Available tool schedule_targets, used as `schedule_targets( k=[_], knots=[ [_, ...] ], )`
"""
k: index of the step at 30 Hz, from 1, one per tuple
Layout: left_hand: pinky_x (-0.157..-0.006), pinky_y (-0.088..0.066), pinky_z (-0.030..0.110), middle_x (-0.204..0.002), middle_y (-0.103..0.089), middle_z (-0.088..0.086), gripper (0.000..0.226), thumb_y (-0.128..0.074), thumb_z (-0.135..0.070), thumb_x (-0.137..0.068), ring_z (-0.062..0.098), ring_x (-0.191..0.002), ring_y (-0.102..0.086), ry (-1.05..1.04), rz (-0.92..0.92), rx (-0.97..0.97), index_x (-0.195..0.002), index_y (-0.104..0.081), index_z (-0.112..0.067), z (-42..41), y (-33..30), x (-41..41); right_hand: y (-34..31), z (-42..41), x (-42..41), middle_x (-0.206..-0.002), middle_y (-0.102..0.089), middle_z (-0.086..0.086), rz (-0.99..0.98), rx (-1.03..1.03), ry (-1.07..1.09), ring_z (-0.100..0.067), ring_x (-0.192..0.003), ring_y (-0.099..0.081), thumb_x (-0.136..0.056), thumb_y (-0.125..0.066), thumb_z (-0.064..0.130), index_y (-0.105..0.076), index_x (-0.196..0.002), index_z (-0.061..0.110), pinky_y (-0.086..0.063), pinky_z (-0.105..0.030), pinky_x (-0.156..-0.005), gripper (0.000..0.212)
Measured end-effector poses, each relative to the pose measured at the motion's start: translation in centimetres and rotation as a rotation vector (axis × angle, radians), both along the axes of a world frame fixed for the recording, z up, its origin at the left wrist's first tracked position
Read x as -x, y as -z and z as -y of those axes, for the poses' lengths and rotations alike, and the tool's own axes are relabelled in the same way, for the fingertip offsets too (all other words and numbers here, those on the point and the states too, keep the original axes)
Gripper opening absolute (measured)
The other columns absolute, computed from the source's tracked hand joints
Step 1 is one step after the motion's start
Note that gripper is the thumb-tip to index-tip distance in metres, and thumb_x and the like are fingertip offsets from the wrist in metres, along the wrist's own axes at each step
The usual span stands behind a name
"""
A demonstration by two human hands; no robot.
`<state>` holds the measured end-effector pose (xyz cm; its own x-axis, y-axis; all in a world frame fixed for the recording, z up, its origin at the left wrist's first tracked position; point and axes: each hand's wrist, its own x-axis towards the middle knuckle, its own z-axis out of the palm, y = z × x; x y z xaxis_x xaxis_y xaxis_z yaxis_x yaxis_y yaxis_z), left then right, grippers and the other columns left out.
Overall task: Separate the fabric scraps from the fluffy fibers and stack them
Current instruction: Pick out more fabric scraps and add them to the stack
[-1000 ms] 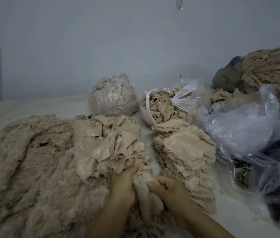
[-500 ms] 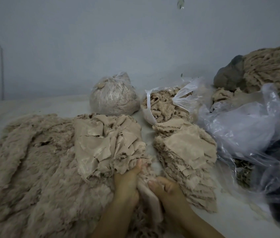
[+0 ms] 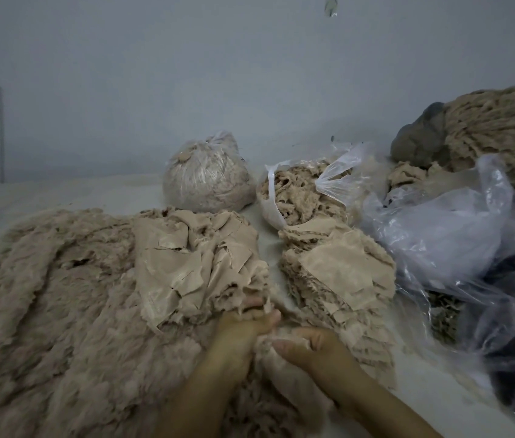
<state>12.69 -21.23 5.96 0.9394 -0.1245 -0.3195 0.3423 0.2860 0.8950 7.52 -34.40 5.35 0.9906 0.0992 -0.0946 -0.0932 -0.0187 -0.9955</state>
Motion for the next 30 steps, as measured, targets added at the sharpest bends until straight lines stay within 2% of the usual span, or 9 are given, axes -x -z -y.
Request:
schedule_targets(
  k=[5, 9, 11, 15, 21, 25, 27, 29, 30],
  knots=[
    [-0.04, -0.045, 0.018, -0.069, -0.061, 0.012, 0.006, -0.063, 0.005, -0.084, 0.012, -0.047, -0.051, -0.244, 0.0, 0.088, -0.09, -0.064, 0.005, -1.2, -0.3, -1.4, 0.1, 1.7, 0.0, -0.058, -0.058, -0.003, -0.019, -0.076, 0.104, -0.011, -0.054, -0.052, -0.085, -0.066, 0.009, -0.063, -0.062, 0.009, -0.041, -0.02, -0.051, 0.024],
    [-0.058, -0.051, 0.03, -0.086, -0.069, 0.016, 0.036, -0.056, -0.035, -0.09, 0.021, -0.068, -0.065, 0.13, -0.017, 0.108, -0.101, -0.064, -0.001, -0.3, -0.3, -0.6, -0.3, 2.1, -0.7, -0.078, -0.064, -0.019, -0.039, -0.12, 0.123, -0.024, -0.072, -0.058, -0.085, -0.066, 0.014, -0.065, -0.086, -0.013, -0.045, -0.026, -0.061, 0.026],
    [-0.065, -0.055, 0.03, -0.091, -0.071, 0.016, 0.044, -0.063, -0.034, -0.082, 0.023, -0.078, -0.069, 0.239, 0.038, 0.096, -0.108, -0.062, 0.001, 0.7, -0.3, 0.4, -0.6, 1.9, -0.9, -0.083, -0.064, -0.024, -0.034, -0.154, 0.115, -0.027, -0.076, -0.058, -0.083, -0.066, 0.016, -0.062, -0.093, -0.016, -0.045, -0.029, -0.064, 0.034],
    [-0.035, -0.039, 0.014, -0.054, -0.065, 0.002, 0.025, -0.056, -0.025, -0.091, 0.005, -0.037, -0.054, 0.008, 0.159, -0.014, -0.094, -0.065, -0.002, 1.1, -0.5, 0.4, -0.8, 1.9, -1.0, -0.085, -0.07, -0.025, -0.047, -0.207, 0.093, -0.028, -0.072, -0.063, -0.08, -0.065, 0.019, -0.072, -0.086, -0.001, -0.05, -0.03, -0.061, 0.022],
    [-0.03, -0.017, 0.012, -0.037, -0.04, -0.006, 0.03, -0.052, -0.033, -0.094, 0.003, -0.028, -0.023, -0.03, 0.127, -0.089, -0.077, -0.062, -0.01, -1.2, 0.4, -1.0, -1.7, 3.2, -1.4, -0.081, -0.072, -0.02, -0.03, -0.27, 0.101, -0.022, -0.066, -0.068, -0.078, -0.065, 0.022, -0.075, -0.085, 0.004, -0.052, -0.025, -0.054, 0.022],
    [-0.037, -0.031, 0.017, -0.052, -0.047, -0.001, 0.038, -0.059, -0.051, -0.075, 0.006, -0.04, -0.039, 0.097, 0.165, -0.083, -0.08, -0.067, -0.015, -1.2, 0.9, -0.8, -5.3, 4.9, -4.1, -0.09, -0.073, -0.018, 0.094, -0.238, 0.154, -0.021, -0.075, -0.068, -0.077, -0.066, 0.031, -0.073, -0.095, 0.004, -0.055, -0.026, -0.06, 0.034],
    [-0.057, -0.049, 0.022, -0.083, -0.069, 0.001, 0.061, -0.062, -0.061, -0.068, 0.012, -0.071, -0.065, 0.19, 0.205, 0.035, -0.105, -0.063, -0.012, -0.2, 0.7, -0.8, -6.6, 4.9, -5.2, -0.089, -0.073, -0.015, 0.102, -0.322, 0.112, -0.019, -0.073, -0.069, -0.078, -0.064, 0.029, -0.073, -0.092, 0.006, -0.056, -0.025, -0.061, 0.029],
    [-0.075, -0.053, 0.022, -0.11, -0.071, 0.001, 0.073, -0.07, -0.063, -0.067, 0.012, -0.101, -0.067, 0.285, 0.281, 0.109, -0.12, -0.055, -0.016, 1.0, 0.0, -0.8, -6.7, 4.2, -5.7, -0.083, -0.071, -0.017, 0.079, -0.379, 0.065, -0.021, -0.07, -0.069, -0.083, -0.062, 0.027, -0.071, -0.092, 0.003, -0.056, -0.026, -0.059, 0.027],
    [-0.076, -0.053, 0.022, -0.11, -0.071, 0.001, 0.068, -0.071, -0.059, -0.069, 0.012, -0.101, -0.067, 0.326, 0.324, 0.114, -0.119, -0.056, -0.016, 1.7, -0.4, -0.6, -6.4, 3.8, -5.8, -0.082, -0.071, -0.018, 0.075, -0.394, 0.058, -0.022, -0.07, -0.07, -0.085, -0.061, 0.026, -0.069, -0.093, 0.002, -0.057, -0.028, -0.059, 0.027]
  ],
)
